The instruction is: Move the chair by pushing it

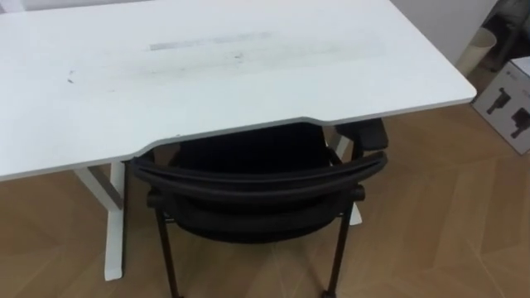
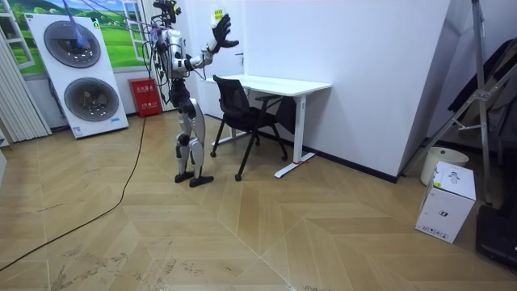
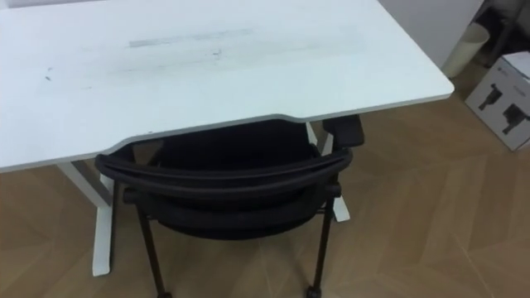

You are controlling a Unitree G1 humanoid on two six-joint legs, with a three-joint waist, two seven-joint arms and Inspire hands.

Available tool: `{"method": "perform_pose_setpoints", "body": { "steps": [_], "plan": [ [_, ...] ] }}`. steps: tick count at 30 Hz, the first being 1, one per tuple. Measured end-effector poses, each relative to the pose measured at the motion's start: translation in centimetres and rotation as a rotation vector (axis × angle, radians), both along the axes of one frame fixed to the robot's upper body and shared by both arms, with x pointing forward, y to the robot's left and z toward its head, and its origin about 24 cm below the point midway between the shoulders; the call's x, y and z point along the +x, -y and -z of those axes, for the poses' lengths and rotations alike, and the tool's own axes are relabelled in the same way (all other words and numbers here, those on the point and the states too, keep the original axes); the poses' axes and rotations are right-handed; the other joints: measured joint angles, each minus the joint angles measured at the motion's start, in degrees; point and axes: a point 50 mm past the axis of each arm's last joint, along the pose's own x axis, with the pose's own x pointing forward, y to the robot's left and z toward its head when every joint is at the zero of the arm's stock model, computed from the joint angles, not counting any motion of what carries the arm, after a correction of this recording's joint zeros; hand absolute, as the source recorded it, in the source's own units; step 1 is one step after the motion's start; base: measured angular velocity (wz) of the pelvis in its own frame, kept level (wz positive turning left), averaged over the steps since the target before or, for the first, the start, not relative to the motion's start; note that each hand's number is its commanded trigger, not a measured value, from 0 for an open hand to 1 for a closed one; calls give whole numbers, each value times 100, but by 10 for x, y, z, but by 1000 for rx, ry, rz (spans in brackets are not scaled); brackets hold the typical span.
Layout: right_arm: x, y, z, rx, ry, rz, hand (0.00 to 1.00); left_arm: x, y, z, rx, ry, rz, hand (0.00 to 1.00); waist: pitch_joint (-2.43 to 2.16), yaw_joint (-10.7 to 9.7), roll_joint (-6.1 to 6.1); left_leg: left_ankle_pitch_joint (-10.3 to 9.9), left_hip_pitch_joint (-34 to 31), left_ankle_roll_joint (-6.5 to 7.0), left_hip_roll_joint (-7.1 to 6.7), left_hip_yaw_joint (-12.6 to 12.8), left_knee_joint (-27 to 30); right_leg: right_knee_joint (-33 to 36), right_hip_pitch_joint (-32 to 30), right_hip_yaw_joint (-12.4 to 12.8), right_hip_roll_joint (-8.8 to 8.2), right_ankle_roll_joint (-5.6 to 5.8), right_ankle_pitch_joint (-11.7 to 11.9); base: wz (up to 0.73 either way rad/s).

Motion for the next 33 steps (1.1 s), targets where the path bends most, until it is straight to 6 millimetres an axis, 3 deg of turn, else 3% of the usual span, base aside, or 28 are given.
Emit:
{"method": "perform_pose_setpoints", "body": {
  "steps": [3, 7, 9, 11, 13, 17, 20, 23, 26, 29, 33],
  "plan": [
    [-21, 6, 38, 204, -24, 70, 0, -15, -1, 22, -95, -51, -43, 0, -6, 33, 0, -1, 4, -2, -2, -5, 17, 6, -58, -1, 3, -4, -10, 0],
    [-63, -1, 106, 519, -79, 203, 0, -43, -1, 77, -338, -156, -144, 0, -11, 53, 30, -17, -1, -26, 1, -72, 6, 15, -54, -24, 2, -22, -50, 6],
    [-86, -10, 143, 681, -148, 260, 0, -61, 1, 107, -466, -217, -214, 0, -41, 38, 51, -32, -2, -45, 8, -97, 8, -16, -43, -19, 18, -30, -57, 0],
    [-127, -32, 190, 916, -224, 354, 0, -98, 11, 147, -660, -307, -334, 0, -78, 85, 74, -59, 18, -66, 19, -104, -8, 9, -30, -30, 26, -42, -105, 0],
    [-157, -52, 217, 1060, -318, 428, 0, -126, 20, 171, -780, -378, -434, 0, -67, 95, 77, -68, 1, -65, 19, -115, -6, 14, -36, -33, 25, -36, -122, 0],
    [-209, -94, 247, 1326, -523, 471, 0, -200, 50, 208, -1033, -598, -642, 0, -76, 146, 127, -129, 111, -64, 3, -98, -7, 186, -11, -26, 2, -33, -262, 0],
    [-212, -115, 259, 1437, -692, 354, 0, -235, 76, 221, -1200, -766, -718, 0, -71, 209, 120, -154, 178, -59, -2, -81, 31, 211, 60, 19, 0, -23, -294, -1],
    [-198, -129, 271, 1510, -825, 196, 0, -248, 98, 230, -1329, -917, -683, 0, -66, 311, 119, -161, 261, -49, -9, -100, 53, 185, 169, 15, -8, -14, -289, 3],
    [-170, -140, 282, 1559, -926, 32, 0, -245, 116, 240, -1429, -1013, -613, 0, -61, 310, 112, -159, 302, -45, -23, -169, 77, 196, 244, -115, -58, -5, -302, 14],
    [-152, -143, 286, 1589, -928, -58, 0, -230, 120, 247, -1483, -1051, -533, 0, -56, 310, 110, -157, 275, -41, -49, -321, 111, 195, 269, -187, -87, 16, -334, 26],
    [-139, -148, 289, 1622, -934, -138, 0, -211, 123, 254, -1526, -1072, -468, 0, -52, 282, 98, -156, 195, -39, -49, -423, 138, 114, 270, -310, -111, 12, -334, 13]
  ]
}}
